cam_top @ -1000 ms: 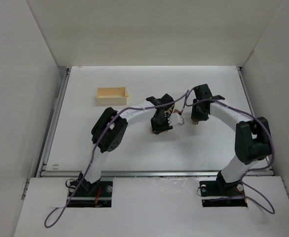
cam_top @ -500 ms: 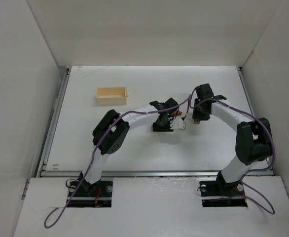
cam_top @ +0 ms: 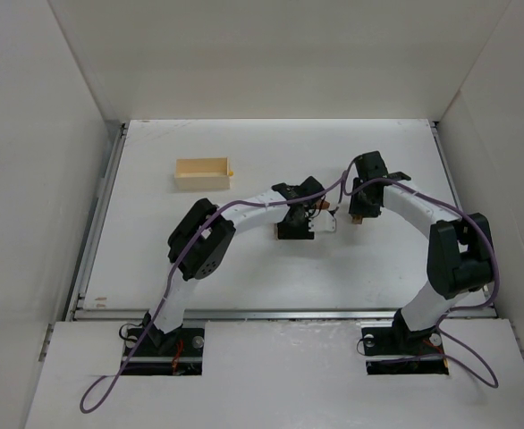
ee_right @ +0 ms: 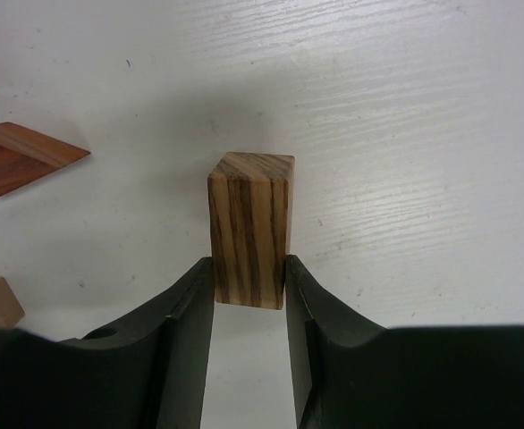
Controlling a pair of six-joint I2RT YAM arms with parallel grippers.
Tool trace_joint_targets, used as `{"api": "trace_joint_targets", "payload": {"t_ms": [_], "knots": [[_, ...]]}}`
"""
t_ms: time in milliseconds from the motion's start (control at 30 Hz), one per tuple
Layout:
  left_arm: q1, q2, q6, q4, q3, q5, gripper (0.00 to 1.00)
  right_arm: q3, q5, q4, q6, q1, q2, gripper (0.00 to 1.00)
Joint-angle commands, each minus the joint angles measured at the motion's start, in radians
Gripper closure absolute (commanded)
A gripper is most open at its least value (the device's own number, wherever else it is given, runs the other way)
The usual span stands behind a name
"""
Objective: Build the wood block tower
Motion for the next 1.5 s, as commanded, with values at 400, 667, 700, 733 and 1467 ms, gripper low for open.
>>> {"api": "trace_joint_targets", "payload": {"t_ms": [400,667,700,733,1467], "knots": [[0.046,-0.187,-0.105,-0.213,0.061,0.366,0.45,-0.032,-0.065,0.132,-0.036,0.004,-0.166,0.91],[0.16,-0.45,-0.206,-0.22,0.007,0.549,0.45,-0.288,-0.457,0.617,-0.119,0.004,-0.583,0.93],[0.174,-0.505,-0.206,-0.202,0.007,0.529,0.45,-0.313,-0.536,0.664,-0.128,0.004,-0.608,0.95],[0.174,-0.532,-0.206,-0.17,0.007,0.518,0.45,-0.348,-0.568,0.702,-0.128,0.004,-0.625,0.95],[0.134,-0.799,0.202,0.102,-0.153,0.796,0.3,-0.327,-0.984,0.623,-0.858,0.225,-0.714,1.0]]}}
